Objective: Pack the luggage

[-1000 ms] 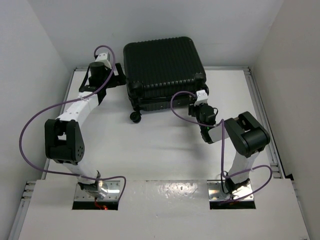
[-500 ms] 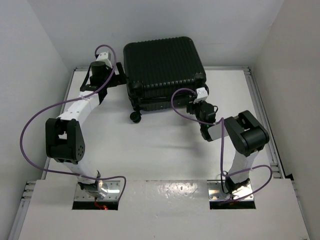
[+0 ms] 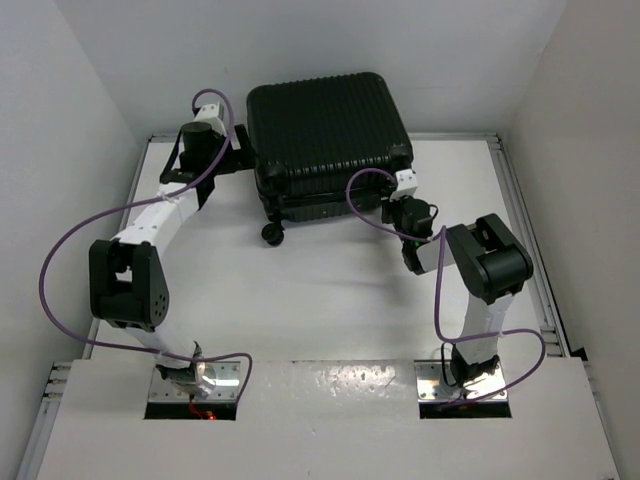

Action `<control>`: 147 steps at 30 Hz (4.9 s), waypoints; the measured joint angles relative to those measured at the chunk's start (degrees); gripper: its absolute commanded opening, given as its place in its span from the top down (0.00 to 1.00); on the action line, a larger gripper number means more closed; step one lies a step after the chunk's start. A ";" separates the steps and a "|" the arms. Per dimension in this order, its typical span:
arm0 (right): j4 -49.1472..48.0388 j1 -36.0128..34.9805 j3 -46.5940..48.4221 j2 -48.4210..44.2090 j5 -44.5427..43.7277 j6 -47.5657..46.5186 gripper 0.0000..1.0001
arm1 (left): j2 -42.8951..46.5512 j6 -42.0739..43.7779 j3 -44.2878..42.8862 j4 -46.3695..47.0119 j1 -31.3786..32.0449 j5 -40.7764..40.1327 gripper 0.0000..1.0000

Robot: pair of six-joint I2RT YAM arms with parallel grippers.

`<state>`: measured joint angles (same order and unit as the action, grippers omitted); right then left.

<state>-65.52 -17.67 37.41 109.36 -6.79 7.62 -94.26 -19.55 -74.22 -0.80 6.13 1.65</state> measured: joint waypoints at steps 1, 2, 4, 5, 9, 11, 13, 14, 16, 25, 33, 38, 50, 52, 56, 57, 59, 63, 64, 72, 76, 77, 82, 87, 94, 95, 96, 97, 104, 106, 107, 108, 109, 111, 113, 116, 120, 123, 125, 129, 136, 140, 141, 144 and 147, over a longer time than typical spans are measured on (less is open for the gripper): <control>-0.04 0.07 0.00 0.00 0.22 -0.02 1.00 | 0.59 0.07 0.09 -0.44 0.13 0.72 0.00; -0.22 0.17 -0.09 0.00 0.52 -0.02 1.00 | 1.49 0.50 0.35 -1.01 0.37 1.11 0.00; -0.52 0.42 -0.22 0.00 1.42 -0.04 1.00 | 3.93 1.29 1.29 -2.10 1.11 2.47 0.00; -0.66 0.50 -0.28 0.00 1.77 -0.07 1.00 | 6.03 1.95 2.03 -3.26 1.77 3.43 0.00; -1.84 0.92 -0.76 0.00 3.45 -0.37 1.00 | 12.48 4.00 3.41 -6.69 5.11 5.57 0.00; -2.14 0.87 -0.85 0.00 3.80 -0.79 1.00 | 15.06 4.46 4.09 -8.39 6.62 5.95 0.00; -2.16 0.59 -0.85 0.00 3.78 -1.33 1.00 | 16.98 4.42 4.72 -10.54 8.35 5.88 0.00; -2.19 0.46 -0.85 0.00 3.76 -1.53 1.00 | 17.51 4.24 4.90 -11.72 9.14 5.60 0.00; -2.21 0.09 -0.85 0.00 3.58 -1.84 1.00 | 17.57 3.72 5.03 -13.88 11.06 3.96 0.00; -2.01 -1.09 -0.66 0.00 1.03 -2.71 1.00 | 2.40 0.55 -1.11 -24.96 18.60 -6.88 0.00; -1.70 -1.22 -0.55 0.00 -0.55 -2.82 1.00 | -1.33 -1.03 -3.72 -30.49 17.59 -12.13 0.48; -1.25 -0.85 -0.50 -0.02 -0.15 -2.19 1.00 | -2.51 -2.08 -5.49 -30.69 14.34 -9.07 1.00; 0.04 0.87 -1.14 -1.64 3.89 -3.43 1.00 | -5.55 -2.14 -9.70 -31.21 7.72 -4.76 1.00; -0.20 1.09 -1.86 -2.40 4.35 -3.93 1.00 | -6.69 -1.92 -11.34 -31.23 6.73 -4.13 1.00; -0.44 3.61 -3.19 -3.93 5.05 -4.00 1.00 | -9.20 0.26 -15.06 -33.05 4.07 -3.37 1.00; -0.48 4.35 -3.41 -4.22 5.73 -3.96 1.00 | -9.86 0.94 -15.98 -33.27 3.39 -3.41 1.00; -0.35 4.98 -3.61 -4.74 7.54 -3.96 1.00 | -11.69 2.03 -18.40 -34.25 2.14 -3.30 1.00; -0.22 5.68 -3.61 -4.85 9.94 -3.93 1.00 | -14.71 4.31 -22.97 -37.66 1.01 -2.64 1.00; -0.17 5.97 -3.37 -4.70 10.62 -3.93 1.00 | -15.23 4.94 -23.76 -38.38 0.96 -2.54 1.00; 0.98 9.38 9.79 5.51 11.17 -4.11 1.00 | -18.51 10.64 -28.76 -41.99 0.90 -2.47 1.00; 2.62 9.88 21.07 13.16 10.27 -4.44 1.00 | -20.26 12.02 -31.87 -44.74 0.28 -2.21 1.00; 3.10 9.92 24.06 15.17 9.94 -4.46 1.00 | -20.52 12.33 -32.28 -45.09 0.02 -1.97 1.00; 4.35 10.01 36.59 23.56 9.27 -4.63 1.00 | -20.87 13.57 -32.72 -45.16 -2.60 1.86 0.23; 3.96 9.46 38.07 24.70 9.60 -4.57 1.00 | -17.62 14.62 -25.62 -37.86 -7.37 9.25 0.00; -0.57 5.16 26.53 18.47 8.37 -3.26 1.00 | -9.42 18.82 -20.37 -27.34 -10.12 18.47 0.00; -0.98 4.59 25.38 17.84 8.02 -2.93 1.00 | -7.08 18.97 -19.39 -25.46 -10.43 19.89 0.00; -1.60 3.78 24.11 17.16 7.50 -2.58 1.00 | -4.26 19.21 -18.25 -23.91 -10.73 21.40 0.00; -1.75 2.99 23.23 16.61 7.10 -2.32 1.00 | -1.36 19.58 -16.85 -22.80 -10.82 22.58 0.00; -1.44 -5.66 20.68 14.53 6.62 1.60 1.00 | 16.28 23.91 -4.63 -23.74 -3.34 28.57 0.00; -1.03 -8.57 20.22 13.79 8.24 3.28 1.00 | 17.20 24.74 -2.69 -26.12 -0.04 29.49 0.00; -0.87 -9.92 19.98 13.29 9.18 4.07 1.00 | 17.18 25.14 -1.95 -27.47 1.49 29.92 0.00; -0.57 -11.28 19.71 12.66 10.49 4.90 1.00 | 16.92 25.57 -1.29 -28.96 2.69 30.25 0.00; -0.02 -12.59 19.41 11.89 12.09 5.68 1.00 | 16.52 26.03 -0.92 -30.60 3.58 30.51 0.00; 0.04 -14.67 18.86 10.75 14.51 6.73 1.00 | 15.56 26.71 -0.52 -33.18 4.63 30.25 0.00; -0.22 -16.09 18.51 9.77 16.46 7.45 1.00 | 14.73 27.69 -0.68 -33.66 5.55 28.94 0.00; -0.76 -16.17 18.43 8.55 17.88 8.04 1.00 | 13.73 28.35 -1.62 -33.79 6.80 24.00 0.00; -0.59 -15.74 18.38 8.22 18.47 8.41 1.00 | 12.76 29.59 -2.45 -32.83 7.63 18.86 0.00; -0.59 -15.63 18.38 8.22 18.78 8.46 1.00 | 14.08 30.73 -1.51 -32.85 7.56 17.53 0.00; -0.48 -15.45 18.36 8.22 19.08 8.48 1.00 | 16.72 33.48 0.74 -33.35 6.60 14.10 0.00; -0.90 -15.06 18.05 8.22 19.69 8.55 1.00 | 21.40 39.36 3.87 -39.30 1.18 9.79 0.00; -2.45 -14.62 16.52 8.15 21.18 8.85 1.00 | 21.29 44.48 5.95 -48.89 -1.46 8.85 0.00; -2.69 -14.60 16.09 8.11 21.42 8.85 1.00 | 19.34 44.57 5.99 -50.56 -1.57 10.69 0.00; -2.73 -14.60 16.06 8.11 21.40 8.83 1.00 | 18.88 44.46 6.05 -50.53 -1.57 10.97 0.00; -2.73 -14.60 16.06 8.11 21.35 8.72 1.00 | 17.99 43.28 6.71 -49.29 -1.60 10.84 0.11; -2.71 -14.56 16.06 8.11 21.16 8.55 1.00 | 16.37 41.22 7.13 -47.10 -1.22 9.38 0.38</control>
<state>-68.23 -32.23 53.47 117.47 14.37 16.16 -77.89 21.67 -67.09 -47.90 4.91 11.03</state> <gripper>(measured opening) 0.002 0.719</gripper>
